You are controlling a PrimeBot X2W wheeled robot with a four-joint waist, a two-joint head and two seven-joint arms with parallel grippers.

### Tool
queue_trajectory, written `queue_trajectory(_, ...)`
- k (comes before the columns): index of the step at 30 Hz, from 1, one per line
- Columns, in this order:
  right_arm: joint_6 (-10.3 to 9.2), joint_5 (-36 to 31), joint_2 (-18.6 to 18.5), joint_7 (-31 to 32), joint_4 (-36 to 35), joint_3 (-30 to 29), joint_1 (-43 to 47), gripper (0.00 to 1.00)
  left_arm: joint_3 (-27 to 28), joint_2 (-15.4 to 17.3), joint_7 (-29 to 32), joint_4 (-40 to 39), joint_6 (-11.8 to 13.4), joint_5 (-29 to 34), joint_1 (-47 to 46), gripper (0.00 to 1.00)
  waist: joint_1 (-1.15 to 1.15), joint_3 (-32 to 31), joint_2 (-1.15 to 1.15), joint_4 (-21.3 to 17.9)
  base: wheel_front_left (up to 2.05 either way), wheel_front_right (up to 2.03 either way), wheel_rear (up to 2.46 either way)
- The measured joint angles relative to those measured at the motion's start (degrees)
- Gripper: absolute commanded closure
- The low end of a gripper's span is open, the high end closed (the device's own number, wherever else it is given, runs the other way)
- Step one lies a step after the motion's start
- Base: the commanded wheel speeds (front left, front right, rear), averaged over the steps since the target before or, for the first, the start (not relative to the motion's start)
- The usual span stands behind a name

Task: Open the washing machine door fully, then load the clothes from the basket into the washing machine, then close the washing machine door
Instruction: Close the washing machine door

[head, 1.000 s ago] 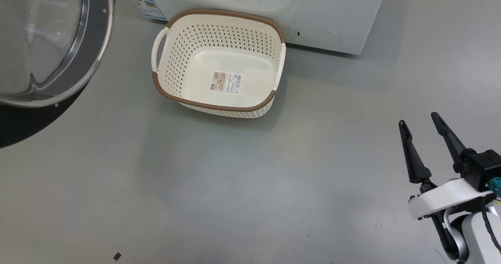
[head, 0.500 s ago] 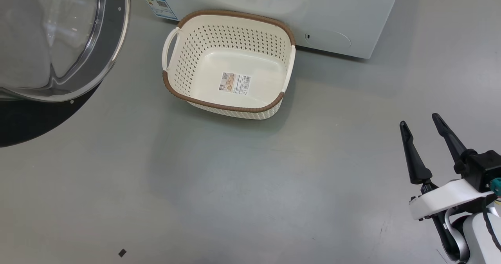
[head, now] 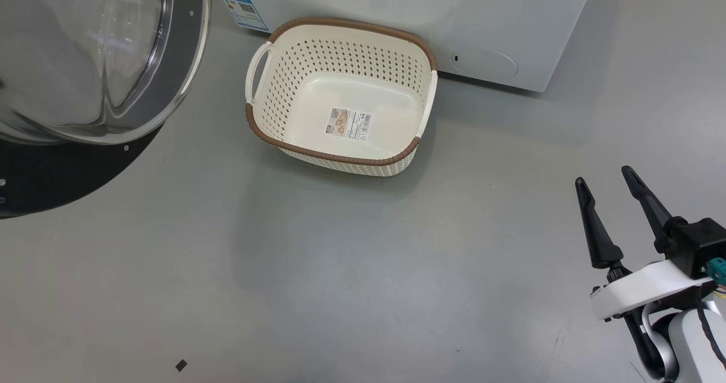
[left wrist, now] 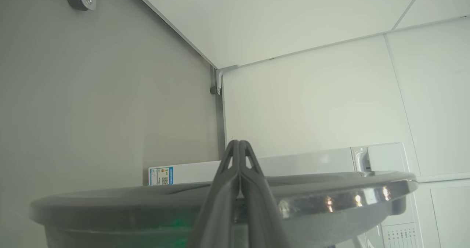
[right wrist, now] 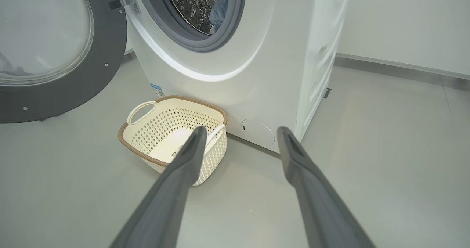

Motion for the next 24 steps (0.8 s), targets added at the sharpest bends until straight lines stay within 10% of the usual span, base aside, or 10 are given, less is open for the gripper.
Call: queue_trajectory(24,-0.01,1.0,1.0,-0.5,1.9,0.7,0.0,0.00,-5.4,-1.6,23.2,-4.7,-1.0,-7.8,3.0,1.00,0.00,-2.0,0.00,0.3,0.00,0.00,0.00)
